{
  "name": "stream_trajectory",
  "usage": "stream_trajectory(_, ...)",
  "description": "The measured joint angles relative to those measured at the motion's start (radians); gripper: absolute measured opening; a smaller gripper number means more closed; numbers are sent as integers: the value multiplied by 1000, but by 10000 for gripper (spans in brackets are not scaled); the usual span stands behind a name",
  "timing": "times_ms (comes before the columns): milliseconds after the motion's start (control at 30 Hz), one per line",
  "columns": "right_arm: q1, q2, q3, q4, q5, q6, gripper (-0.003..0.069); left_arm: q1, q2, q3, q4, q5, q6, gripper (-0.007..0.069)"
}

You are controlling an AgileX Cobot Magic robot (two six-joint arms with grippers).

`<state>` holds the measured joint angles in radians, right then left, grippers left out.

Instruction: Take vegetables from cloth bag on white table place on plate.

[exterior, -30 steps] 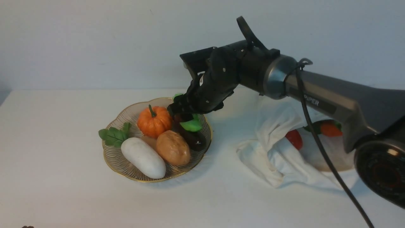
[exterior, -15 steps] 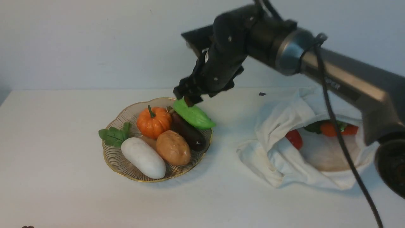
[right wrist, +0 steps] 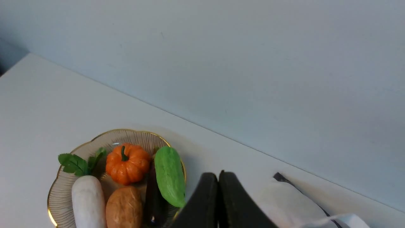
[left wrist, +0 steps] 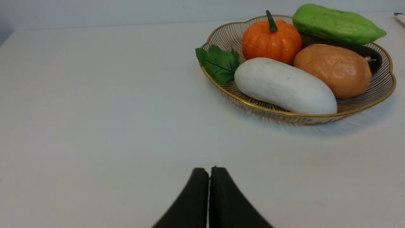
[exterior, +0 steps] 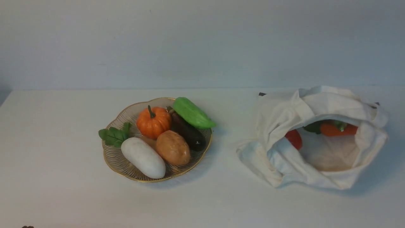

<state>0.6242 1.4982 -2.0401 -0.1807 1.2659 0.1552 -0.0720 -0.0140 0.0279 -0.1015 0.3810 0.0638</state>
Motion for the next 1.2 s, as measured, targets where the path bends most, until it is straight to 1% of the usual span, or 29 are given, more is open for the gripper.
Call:
stream_trajectory(67, 0, -66, 73, -5, -6, 7, -15, 0, 0, 0, 0, 0, 0, -8)
stream_trajectory(100, 0, -159, 173, -10, -33, 23, -15, 0, 0, 0, 0, 0, 0, -8)
stream_trajectory(133, 0, -171, 187, -10, -37, 26, -15, 0, 0, 0, 0, 0, 0, -8)
stream_trajectory(167, 0, -283, 318, -12, -93, 37, -15, 0, 0, 0, 0, 0, 0, -8)
stream_trajectory(367, 0, -645, 765, -35, -340, 86, -15, 0, 0, 0, 0, 0, 0, -8)
stream_trajectory(533, 0, -1015, 1183, -50, -604, 130, -15, 0, 0, 0, 0, 0, 0, -8)
stream_trajectory(667, 0, -1221, 1400, -66, -760, 138, -15, 0, 0, 0, 0, 0, 0, -8)
stream_trajectory(867, 0, -1397, 1581, -26, -887, 138, -15, 0, 0, 0, 0, 0, 0, -8)
stream_trajectory(1200, 0, -1437, 1661, -6, -887, 138, -15, 0, 0, 0, 0, 0, 0, -8)
